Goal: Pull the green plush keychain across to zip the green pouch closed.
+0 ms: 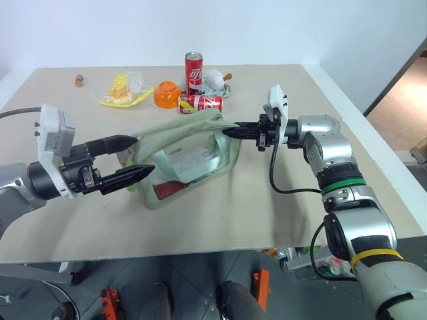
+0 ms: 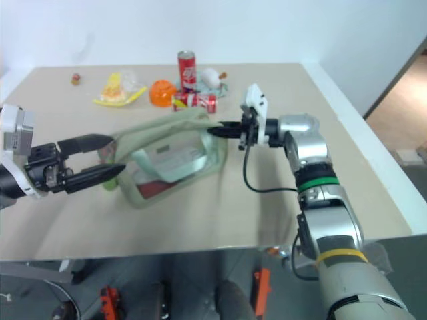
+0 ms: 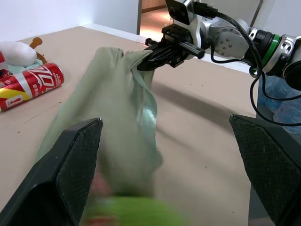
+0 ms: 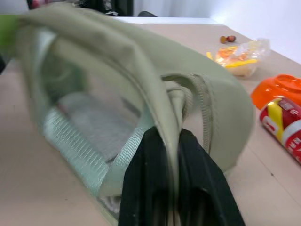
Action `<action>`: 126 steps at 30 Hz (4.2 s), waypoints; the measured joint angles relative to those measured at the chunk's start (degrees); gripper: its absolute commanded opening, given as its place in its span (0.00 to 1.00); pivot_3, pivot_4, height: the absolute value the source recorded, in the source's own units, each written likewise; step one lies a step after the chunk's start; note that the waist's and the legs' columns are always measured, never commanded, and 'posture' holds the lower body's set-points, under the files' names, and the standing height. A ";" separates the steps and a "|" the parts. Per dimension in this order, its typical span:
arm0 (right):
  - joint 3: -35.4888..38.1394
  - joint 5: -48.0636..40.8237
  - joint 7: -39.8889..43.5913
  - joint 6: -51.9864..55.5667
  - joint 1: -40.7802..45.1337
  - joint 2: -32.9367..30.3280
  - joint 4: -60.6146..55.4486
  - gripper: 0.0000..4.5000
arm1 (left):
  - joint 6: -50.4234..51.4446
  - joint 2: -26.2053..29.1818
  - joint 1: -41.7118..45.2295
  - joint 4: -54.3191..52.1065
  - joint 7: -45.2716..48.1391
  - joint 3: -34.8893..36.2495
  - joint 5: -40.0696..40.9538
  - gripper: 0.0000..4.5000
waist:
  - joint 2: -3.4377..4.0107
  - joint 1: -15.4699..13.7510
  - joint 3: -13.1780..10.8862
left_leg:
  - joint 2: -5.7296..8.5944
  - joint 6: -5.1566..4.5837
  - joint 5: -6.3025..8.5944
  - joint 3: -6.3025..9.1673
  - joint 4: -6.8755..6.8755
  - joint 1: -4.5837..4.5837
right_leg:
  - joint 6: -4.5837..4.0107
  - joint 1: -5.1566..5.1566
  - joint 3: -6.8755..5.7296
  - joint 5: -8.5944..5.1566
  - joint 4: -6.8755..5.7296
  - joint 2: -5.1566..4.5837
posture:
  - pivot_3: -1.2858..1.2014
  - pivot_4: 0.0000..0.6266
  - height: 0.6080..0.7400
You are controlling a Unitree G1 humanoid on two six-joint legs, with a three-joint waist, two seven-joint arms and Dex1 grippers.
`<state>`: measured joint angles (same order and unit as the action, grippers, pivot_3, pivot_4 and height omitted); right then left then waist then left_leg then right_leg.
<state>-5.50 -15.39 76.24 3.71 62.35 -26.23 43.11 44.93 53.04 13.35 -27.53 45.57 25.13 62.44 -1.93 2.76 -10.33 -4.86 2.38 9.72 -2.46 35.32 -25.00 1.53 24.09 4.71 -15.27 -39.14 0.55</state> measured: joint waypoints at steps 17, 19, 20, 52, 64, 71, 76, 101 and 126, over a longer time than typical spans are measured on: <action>8.11 -11.88 -4.70 27.42 -23.72 -16.17 -49.11 0.01 | -1.58 -0.93 4.74 5.77 3.96 -6.13 -6.27 1.00 | 0.04 -0.50 -0.02 | 0.00 0.08 0.06 0.13 0.07 -0.06 | 0.08 0.00 -0.11 -0.17 -0.03 0.02 | 0.52 0.24 1.00; 8.18 -12.08 -6.38 27.43 -25.58 -16.01 -49.92 0.01 | -2.50 -1.60 6.60 7.44 4.84 -7.54 -7.71 1.00 | 0.05 -0.30 -0.03 | 0.01 0.07 0.01 0.14 0.13 -0.04 | 0.25 -0.03 -0.09 -0.12 -0.03 0.03 | 0.52 0.24 1.00; 8.19 -12.05 -7.15 27.27 -26.13 -15.86 -49.93 0.01 | -3.09 -2.16 7.56 8.40 5.10 -8.26 -8.52 1.00 | 0.05 -0.24 -0.03 | 0.01 0.06 -0.01 0.14 0.18 -0.03 | 0.31 -0.04 -0.08 -0.09 -0.03 0.03 | 0.52 0.24 1.00; 7.98 -11.95 -10.16 24.39 -29.28 -16.87 -50.37 0.01 | -21.06 -7.27 13.06 36.25 18.85 -12.06 -26.64 1.00 | 0.05 -0.22 0.00 | 0.01 -0.01 -0.06 0.17 0.19 -0.07 | 0.22 -0.05 -0.08 0.01 -0.05 0.06 | 0.52 0.24 1.00; 7.94 -11.84 -10.17 24.39 -29.45 -17.62 -50.72 0.00 | -24.99 -9.72 17.73 42.29 22.98 -13.87 -29.19 0.13 | 0.05 -0.22 0.00 | 0.01 -0.01 -0.06 0.18 0.21 -0.07 | 0.24 -0.07 -0.09 0.01 -0.06 0.06 | 0.52 0.24 1.00; 7.94 -11.79 -10.08 24.39 -29.44 -17.98 -50.70 0.00 | -24.41 -10.35 17.95 42.52 23.63 -13.97 -29.32 0.01 | 0.05 -0.21 0.00 | 0.01 -0.01 -0.06 0.20 0.23 -0.07 | 0.24 -0.08 -0.10 0.01 -0.06 0.06 | 0.52 0.24 1.00; 7.80 -11.55 -9.93 24.11 -29.43 -18.29 -50.68 0.00 | -23.32 -10.28 18.75 42.48 22.17 -13.40 -29.32 0.01 | 0.05 -0.21 0.00 | 0.01 -0.01 -0.06 0.21 0.25 -0.07 | 0.25 -0.10 -0.11 0.00 -0.06 0.06 | 0.52 0.24 1.00; 7.78 -11.39 -10.06 23.75 -29.38 -19.38 -50.56 0.00 | -30.58 -10.03 28.55 57.05 34.06 -21.08 -37.85 0.63 | 0.06 -0.24 0.00 | 0.02 -0.02 -0.06 0.24 0.31 -0.08 | 0.27 -0.11 -0.14 0.01 -0.08 0.08 | 0.52 0.24 1.00; 7.81 -11.39 -9.98 23.78 -29.85 -20.05 -50.50 0.00 | -23.12 -8.50 30.99 39.46 31.29 -16.47 -32.52 0.01 | 0.06 -0.24 0.00 | 0.02 -0.02 -0.06 0.29 0.40 -0.08 | 0.33 -0.17 -0.16 -0.01 -0.11 0.07 | 0.52 0.24 1.00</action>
<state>2.31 -26.79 66.25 27.49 32.50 -46.29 -7.39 21.81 44.54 44.34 11.94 76.86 8.66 29.92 -1.87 2.52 -10.32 -4.84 2.36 9.66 -2.17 35.72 -25.08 1.87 23.92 4.54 -15.28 -39.25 0.62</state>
